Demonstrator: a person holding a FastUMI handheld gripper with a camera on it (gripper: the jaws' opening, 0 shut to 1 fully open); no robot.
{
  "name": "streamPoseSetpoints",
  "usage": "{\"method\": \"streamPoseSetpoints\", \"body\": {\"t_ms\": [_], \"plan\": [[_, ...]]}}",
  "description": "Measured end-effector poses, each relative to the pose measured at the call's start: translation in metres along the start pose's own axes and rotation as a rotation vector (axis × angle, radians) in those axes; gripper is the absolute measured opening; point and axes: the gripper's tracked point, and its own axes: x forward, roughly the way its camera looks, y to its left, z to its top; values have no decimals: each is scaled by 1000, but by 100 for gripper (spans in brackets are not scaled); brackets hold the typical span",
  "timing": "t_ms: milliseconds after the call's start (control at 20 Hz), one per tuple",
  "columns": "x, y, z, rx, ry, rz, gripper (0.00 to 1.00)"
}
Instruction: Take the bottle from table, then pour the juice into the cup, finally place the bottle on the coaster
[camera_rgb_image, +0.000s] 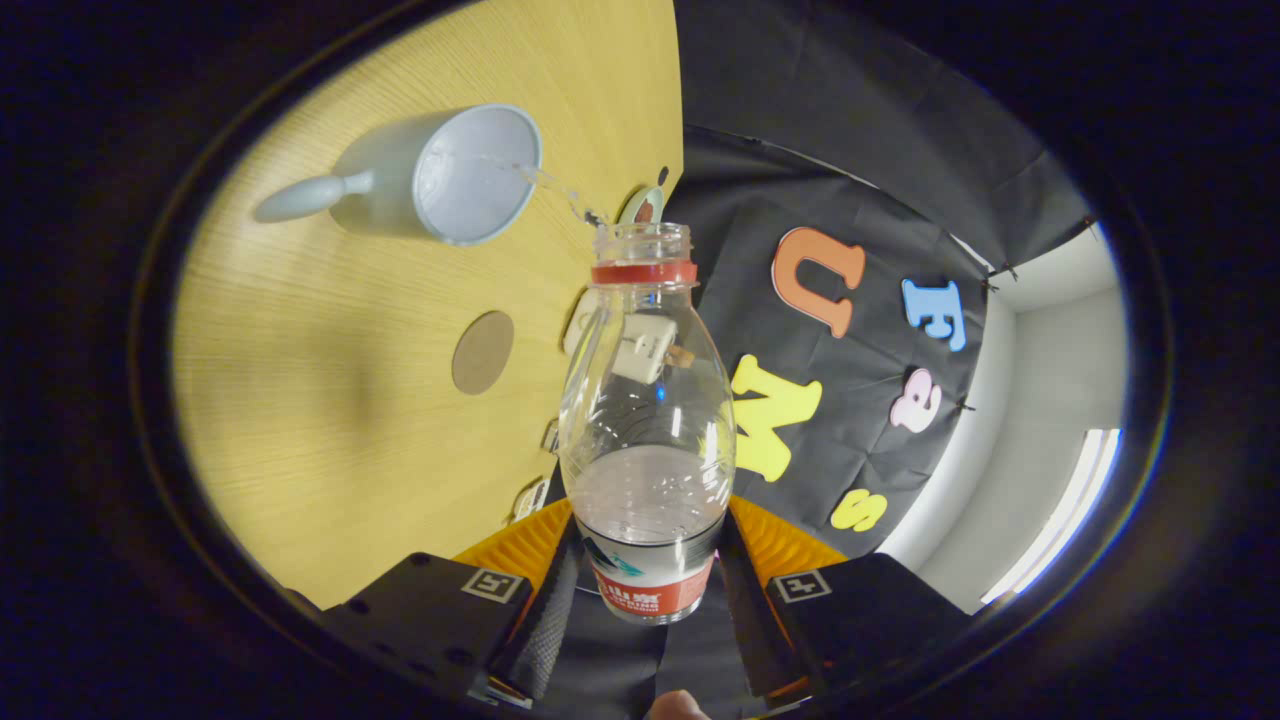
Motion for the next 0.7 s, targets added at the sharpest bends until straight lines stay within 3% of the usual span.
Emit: {"method": "streamPoseSetpoints", "body": {"t_ms": [700], "plan": [[-1, -16, 6, -62, -4, -19, 76]]}}
